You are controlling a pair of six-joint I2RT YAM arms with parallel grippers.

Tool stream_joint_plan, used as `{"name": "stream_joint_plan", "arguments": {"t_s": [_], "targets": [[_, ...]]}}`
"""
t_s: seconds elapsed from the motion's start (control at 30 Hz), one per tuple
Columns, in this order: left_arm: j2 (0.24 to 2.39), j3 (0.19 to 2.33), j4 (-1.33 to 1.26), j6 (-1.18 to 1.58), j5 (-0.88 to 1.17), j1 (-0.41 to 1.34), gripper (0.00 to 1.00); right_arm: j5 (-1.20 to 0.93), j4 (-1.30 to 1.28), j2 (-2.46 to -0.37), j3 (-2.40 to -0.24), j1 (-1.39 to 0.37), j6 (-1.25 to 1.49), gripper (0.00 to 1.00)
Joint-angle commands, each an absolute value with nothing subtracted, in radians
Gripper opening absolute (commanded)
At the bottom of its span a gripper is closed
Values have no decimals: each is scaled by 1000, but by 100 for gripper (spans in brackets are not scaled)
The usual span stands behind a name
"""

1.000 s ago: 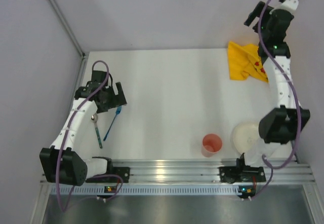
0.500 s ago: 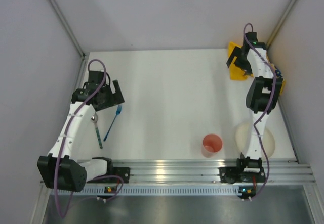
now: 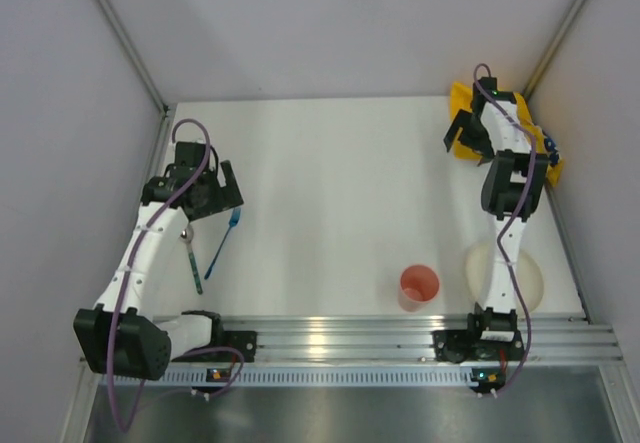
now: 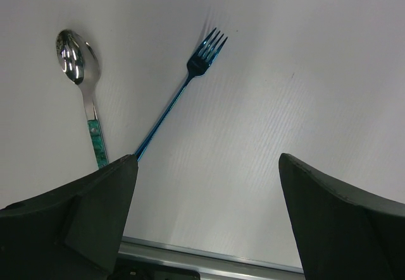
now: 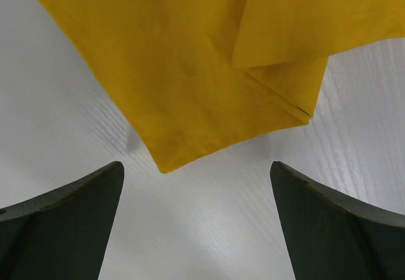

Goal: Set the dinner table for one person

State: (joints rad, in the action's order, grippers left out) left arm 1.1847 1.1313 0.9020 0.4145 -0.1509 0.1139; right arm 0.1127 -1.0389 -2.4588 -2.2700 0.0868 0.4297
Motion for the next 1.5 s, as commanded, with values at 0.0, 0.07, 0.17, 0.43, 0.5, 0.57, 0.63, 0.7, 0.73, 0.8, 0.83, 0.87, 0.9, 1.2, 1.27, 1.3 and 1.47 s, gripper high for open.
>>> {"name": "stream_joint_plan", "arguments": {"t_s": [0.0,0.07,0.17,0.43,0.5,0.57,0.63,0.7,0.73,0.8,0.83,0.87,0.9,1.2,1.27,1.3,1.47], "targets": [[1189,1121,919,400,-169,117,98,143,-1058,-2494,-2361,78,413,99],[1192,1120,919,400,-166,117,98,144,-1054,-2517,-2391,78,410,99],[1196,1117,920,400,-166,117,99,143,-1048,-2548,-2411,77,407,97],[1207,1117,927,410,-163,117,98,219,-1058,-2623,-2465,43,368,74],[1207,1118,927,413,-156,117,99,225,-1072,-2635,-2483,32,351,57],[1206,1118,930,417,-153,117,99,222,-1086,-2651,-2485,28,347,34],[1207,1118,934,422,-149,117,98,215,-1094,-2654,-2484,20,338,14],[1206,1112,934,426,-140,117,98,213,-1097,-2649,-2476,14,328,3],[1206,1109,931,429,-137,117,98,213,-1098,-2632,-2471,9,325,0],[1209,1106,931,430,-124,117,98,197,-1094,-2608,-2456,8,325,0],[1209,1106,930,430,-111,117,98,186,-1091,-2570,-2448,-23,325,0],[1210,1108,931,430,-106,117,98,178,-1088,-2551,-2436,-41,327,0],[1210,1108,933,430,-103,117,98,154,-1089,-2530,-2430,-55,336,0],[1175,1089,905,439,-72,117,98,34,-1072,-2195,-2251,-372,529,0],[1166,1086,900,440,-69,117,99,5,-1051,-2131,-2197,-426,577,0],[1163,1086,899,440,-68,118,98,6,-1042,-2119,-2183,-470,630,1],[1154,1078,887,442,-35,117,99,-184,-1032,-2100,-2152,-563,664,100]]}}
